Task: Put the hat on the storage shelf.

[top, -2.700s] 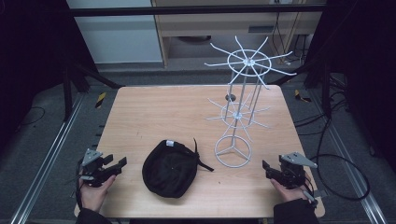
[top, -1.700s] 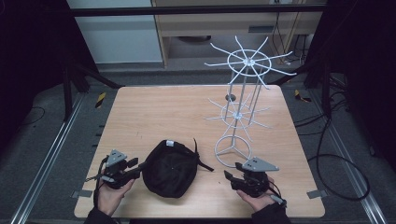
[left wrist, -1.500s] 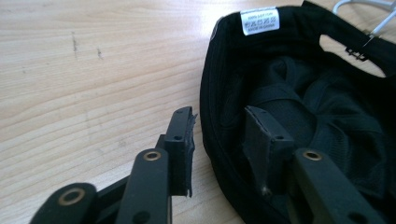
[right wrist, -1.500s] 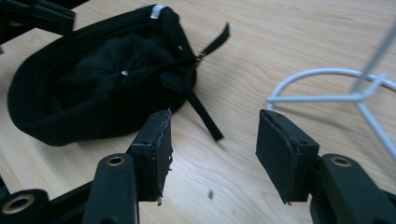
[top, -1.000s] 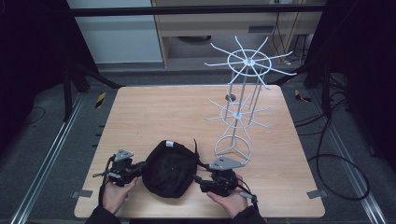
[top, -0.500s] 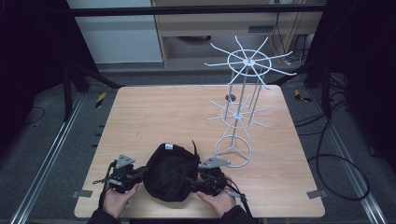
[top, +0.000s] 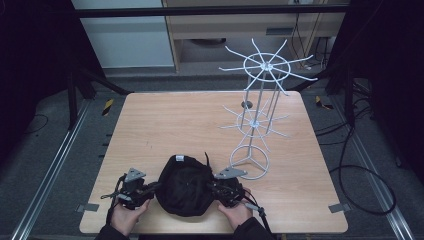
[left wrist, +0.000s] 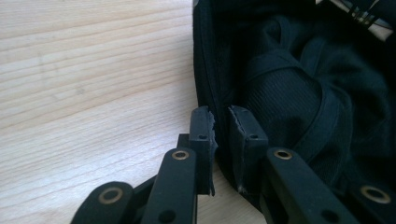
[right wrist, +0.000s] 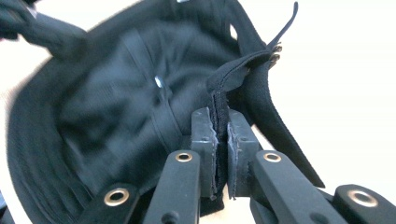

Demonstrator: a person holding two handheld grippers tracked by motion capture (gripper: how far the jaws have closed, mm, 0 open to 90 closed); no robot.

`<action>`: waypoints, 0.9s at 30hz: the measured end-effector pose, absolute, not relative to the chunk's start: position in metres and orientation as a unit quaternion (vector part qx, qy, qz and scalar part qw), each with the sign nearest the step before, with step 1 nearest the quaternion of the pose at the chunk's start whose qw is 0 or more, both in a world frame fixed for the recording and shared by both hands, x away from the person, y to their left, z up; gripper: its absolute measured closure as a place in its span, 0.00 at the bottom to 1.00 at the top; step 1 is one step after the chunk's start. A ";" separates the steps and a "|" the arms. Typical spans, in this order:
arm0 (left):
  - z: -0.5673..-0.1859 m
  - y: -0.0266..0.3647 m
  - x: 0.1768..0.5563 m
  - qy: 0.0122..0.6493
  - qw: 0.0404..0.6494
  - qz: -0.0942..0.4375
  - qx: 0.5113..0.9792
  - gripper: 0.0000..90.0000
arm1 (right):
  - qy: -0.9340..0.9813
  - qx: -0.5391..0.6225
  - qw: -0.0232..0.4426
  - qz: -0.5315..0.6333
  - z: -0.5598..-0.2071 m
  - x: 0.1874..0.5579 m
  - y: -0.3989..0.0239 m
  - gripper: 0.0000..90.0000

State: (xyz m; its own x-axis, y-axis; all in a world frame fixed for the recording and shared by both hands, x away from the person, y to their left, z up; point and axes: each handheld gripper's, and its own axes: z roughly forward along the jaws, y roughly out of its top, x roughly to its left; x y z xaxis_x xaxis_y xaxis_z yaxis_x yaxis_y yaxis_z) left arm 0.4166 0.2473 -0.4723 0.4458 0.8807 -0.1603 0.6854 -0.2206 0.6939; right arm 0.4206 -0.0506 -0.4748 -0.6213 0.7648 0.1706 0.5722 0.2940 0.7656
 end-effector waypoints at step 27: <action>-0.432 0.221 0.429 0.474 0.474 0.121 0.732 0.61 | 0.799 0.346 0.154 0.467 -0.468 0.408 -0.034 0.94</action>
